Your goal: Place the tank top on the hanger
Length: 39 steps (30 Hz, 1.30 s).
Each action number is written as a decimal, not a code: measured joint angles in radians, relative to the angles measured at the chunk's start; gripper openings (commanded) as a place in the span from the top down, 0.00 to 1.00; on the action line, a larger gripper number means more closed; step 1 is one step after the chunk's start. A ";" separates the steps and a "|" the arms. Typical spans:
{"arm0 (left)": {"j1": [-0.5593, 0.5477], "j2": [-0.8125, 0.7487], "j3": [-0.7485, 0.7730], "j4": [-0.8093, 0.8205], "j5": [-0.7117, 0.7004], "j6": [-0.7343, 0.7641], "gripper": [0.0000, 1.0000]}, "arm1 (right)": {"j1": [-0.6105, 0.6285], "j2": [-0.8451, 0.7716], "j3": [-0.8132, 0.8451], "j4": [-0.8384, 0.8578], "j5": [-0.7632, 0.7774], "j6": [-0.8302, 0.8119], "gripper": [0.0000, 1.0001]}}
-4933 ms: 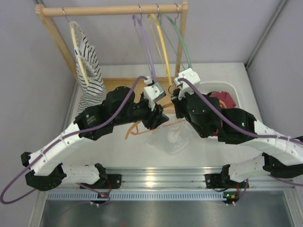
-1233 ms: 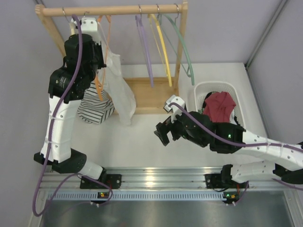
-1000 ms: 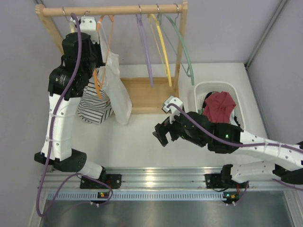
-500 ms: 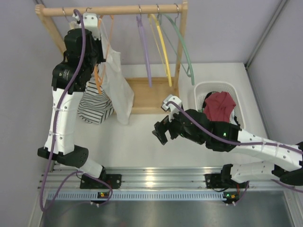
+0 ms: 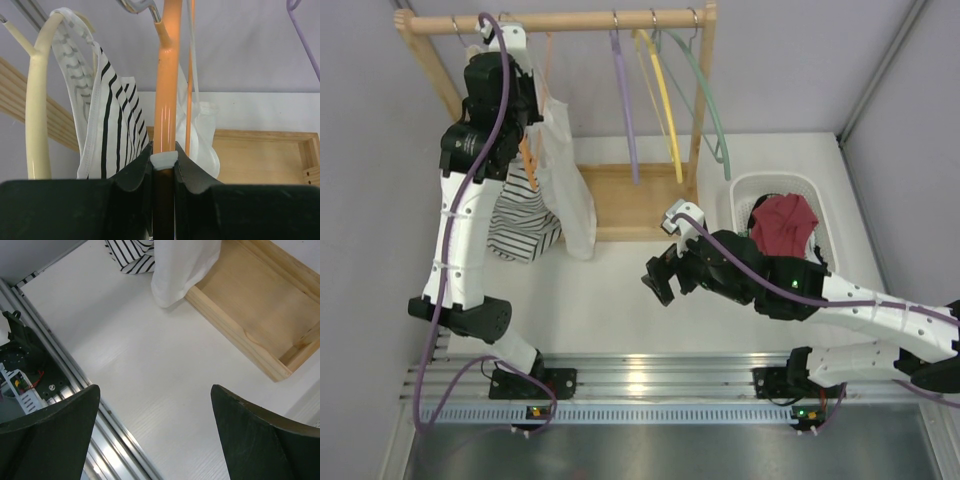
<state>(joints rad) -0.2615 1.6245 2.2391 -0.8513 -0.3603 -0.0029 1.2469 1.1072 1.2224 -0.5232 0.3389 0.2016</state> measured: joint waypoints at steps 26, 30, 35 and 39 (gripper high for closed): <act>0.048 0.056 0.032 0.014 0.039 -0.024 0.93 | 0.000 0.008 0.000 -0.002 0.000 0.009 0.09; 0.050 0.047 0.012 0.024 0.043 -0.032 0.73 | 0.000 0.010 0.000 -0.003 0.000 0.012 0.09; 0.050 0.017 -0.011 0.045 0.058 -0.049 0.61 | 0.000 0.010 0.000 -0.011 0.000 0.017 0.09; 0.050 -0.036 -0.031 0.055 0.082 -0.058 0.56 | 0.000 0.010 0.000 -0.020 0.000 0.027 0.08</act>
<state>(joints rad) -0.2111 1.5883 2.2078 -0.7959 -0.2779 -0.0608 1.2469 1.1175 1.2228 -0.5430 0.3393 0.2287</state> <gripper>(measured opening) 0.417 0.917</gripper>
